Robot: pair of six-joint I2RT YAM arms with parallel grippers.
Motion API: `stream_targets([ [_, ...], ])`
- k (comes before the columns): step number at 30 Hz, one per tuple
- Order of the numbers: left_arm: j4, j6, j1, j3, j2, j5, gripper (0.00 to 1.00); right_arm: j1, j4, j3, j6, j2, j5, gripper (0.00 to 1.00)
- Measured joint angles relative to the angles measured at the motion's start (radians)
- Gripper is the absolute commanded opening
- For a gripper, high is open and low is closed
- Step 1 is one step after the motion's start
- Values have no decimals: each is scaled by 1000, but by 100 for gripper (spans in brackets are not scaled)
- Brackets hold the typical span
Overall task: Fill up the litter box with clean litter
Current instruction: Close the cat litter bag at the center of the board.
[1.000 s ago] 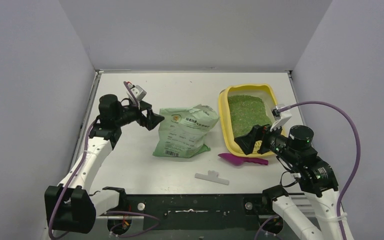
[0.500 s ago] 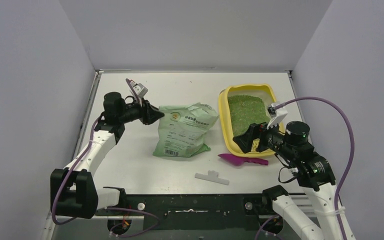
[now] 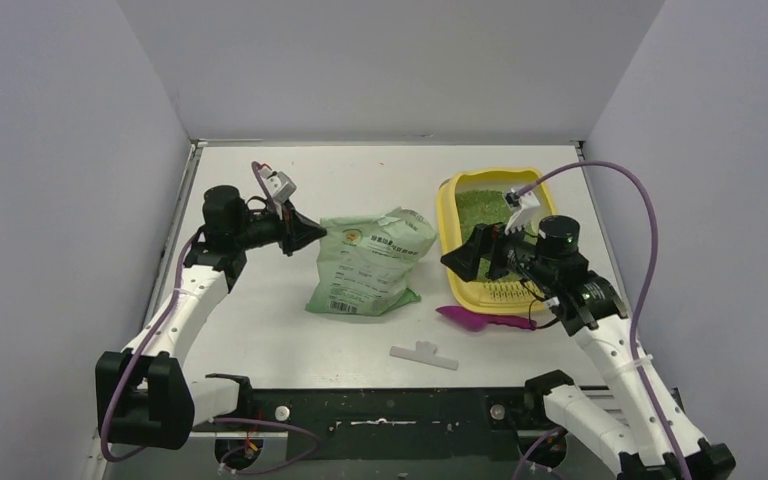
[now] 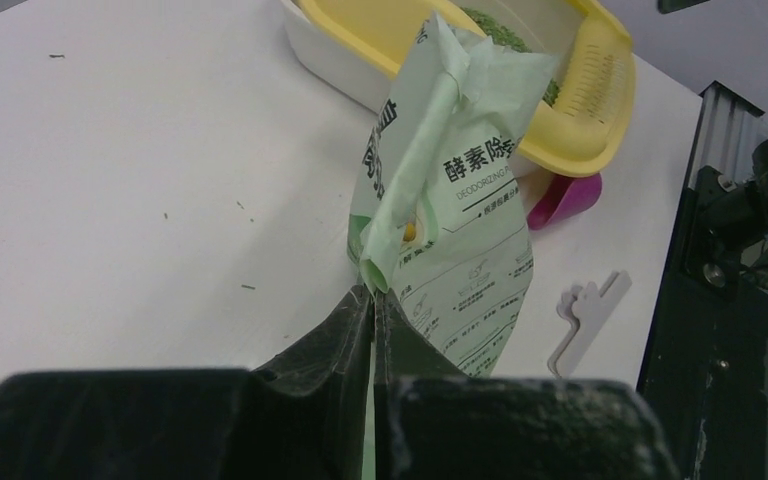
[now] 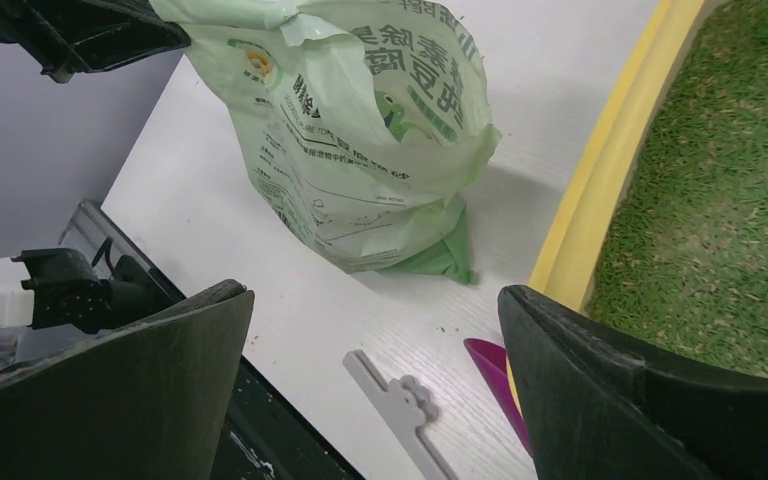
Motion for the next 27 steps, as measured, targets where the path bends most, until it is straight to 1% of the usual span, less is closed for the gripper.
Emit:
stream_targets([
  [4, -46, 38, 0, 6, -8, 41, 0, 0, 154, -69, 48, 91, -47, 100],
  [8, -93, 66, 0, 6, -36, 57, 0, 0, 307, -166, 86, 137, -45, 100],
  [9, -97, 66, 0, 5, -42, 59, 10, 0, 355, -190, 90, 150, -43, 100],
  [10, -98, 67, 0, 3, -48, 60, 24, 0, 404, -210, 96, 165, -42, 100],
  [11, -98, 69, 0, 1, -53, 62, 36, 0, 454, -225, 101, 185, -42, 100],
  [12, -98, 71, 0, -1, -56, 63, 45, 0, 500, -235, 104, 211, -42, 100],
  [14, -97, 65, 0, -1, -58, 62, 57, 0, 583, -241, 108, 268, -50, 100],
  [16, -87, 52, 0, -1, -58, 59, 64, 0, 682, -241, 113, 342, -74, 100],
  [18, -46, 22, 0, -1, -49, 60, 66, 1, 782, -241, 111, 423, -107, 100],
  [20, 7, -7, 0, 0, -24, 63, 66, 1, 840, -233, 96, 506, -138, 100],
  [26, 71, -64, 0, 35, 111, 77, 66, 10, 866, -107, 29, 670, -274, 100],
  [27, 80, -74, 1, 37, 128, 81, 62, 10, 875, -100, 26, 683, -293, 99],
])
